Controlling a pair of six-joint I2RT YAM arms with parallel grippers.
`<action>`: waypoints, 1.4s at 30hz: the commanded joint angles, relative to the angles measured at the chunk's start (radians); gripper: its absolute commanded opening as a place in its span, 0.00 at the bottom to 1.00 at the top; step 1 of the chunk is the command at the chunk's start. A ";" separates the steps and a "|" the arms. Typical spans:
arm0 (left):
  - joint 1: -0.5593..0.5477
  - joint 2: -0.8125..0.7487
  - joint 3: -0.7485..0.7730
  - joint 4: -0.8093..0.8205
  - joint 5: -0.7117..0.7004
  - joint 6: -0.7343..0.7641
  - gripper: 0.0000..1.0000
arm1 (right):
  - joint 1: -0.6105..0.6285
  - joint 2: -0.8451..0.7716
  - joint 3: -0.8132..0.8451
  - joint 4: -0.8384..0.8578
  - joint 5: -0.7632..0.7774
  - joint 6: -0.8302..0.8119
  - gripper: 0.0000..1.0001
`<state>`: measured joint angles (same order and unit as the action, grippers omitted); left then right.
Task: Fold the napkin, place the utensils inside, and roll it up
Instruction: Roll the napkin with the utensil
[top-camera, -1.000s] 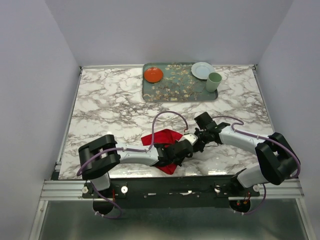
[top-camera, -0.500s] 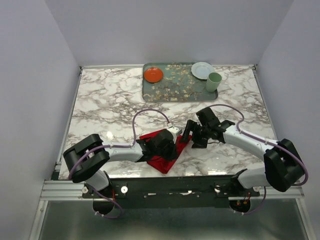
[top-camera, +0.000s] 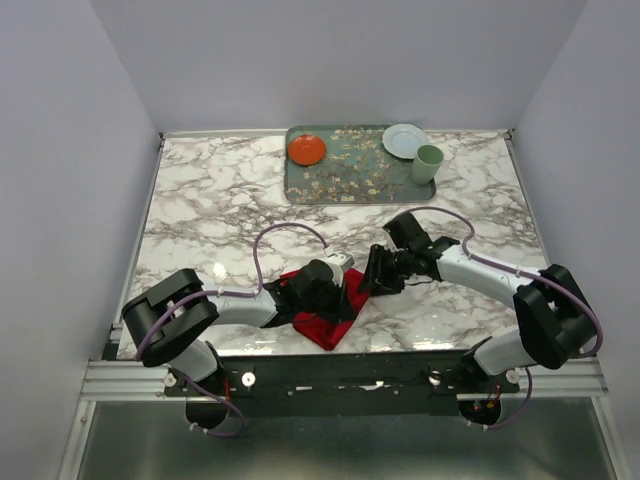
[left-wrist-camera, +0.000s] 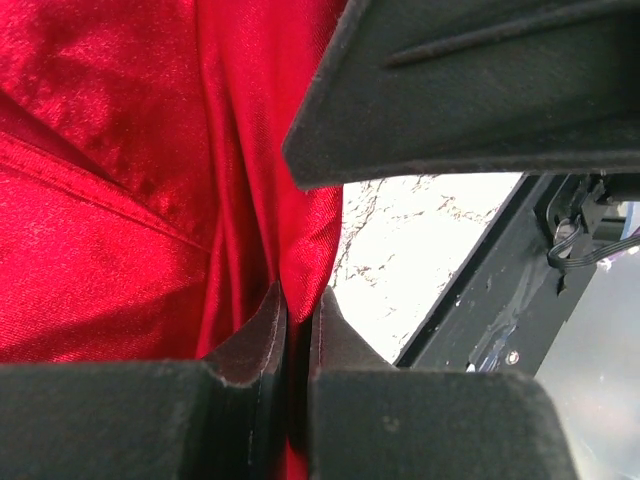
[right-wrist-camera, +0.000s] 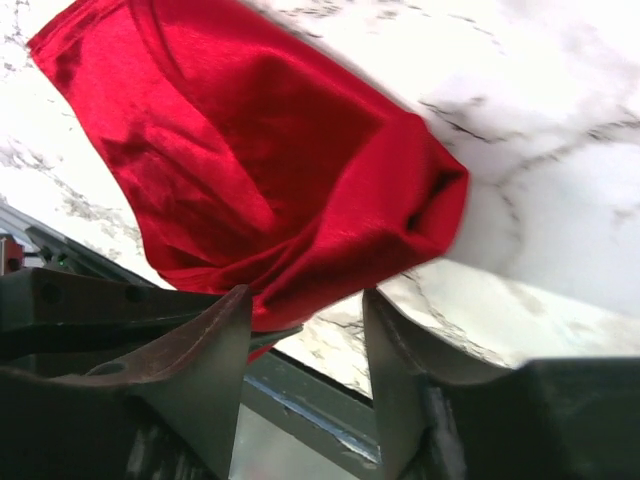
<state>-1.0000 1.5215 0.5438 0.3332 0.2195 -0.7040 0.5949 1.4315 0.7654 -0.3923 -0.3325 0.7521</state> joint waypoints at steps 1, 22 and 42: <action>0.009 -0.030 -0.013 0.063 0.035 -0.020 0.00 | 0.026 0.059 0.071 0.021 -0.051 0.010 0.49; 0.038 0.006 -0.070 0.191 0.099 -0.057 0.00 | 0.051 0.173 0.221 -0.155 -0.027 -0.065 0.51; 0.153 0.117 -0.157 0.467 0.274 -0.198 0.00 | 0.051 -0.109 -0.077 0.240 -0.094 -0.036 0.68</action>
<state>-0.8608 1.6230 0.4088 0.7143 0.4568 -0.8703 0.6403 1.3151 0.7212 -0.3141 -0.3496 0.6804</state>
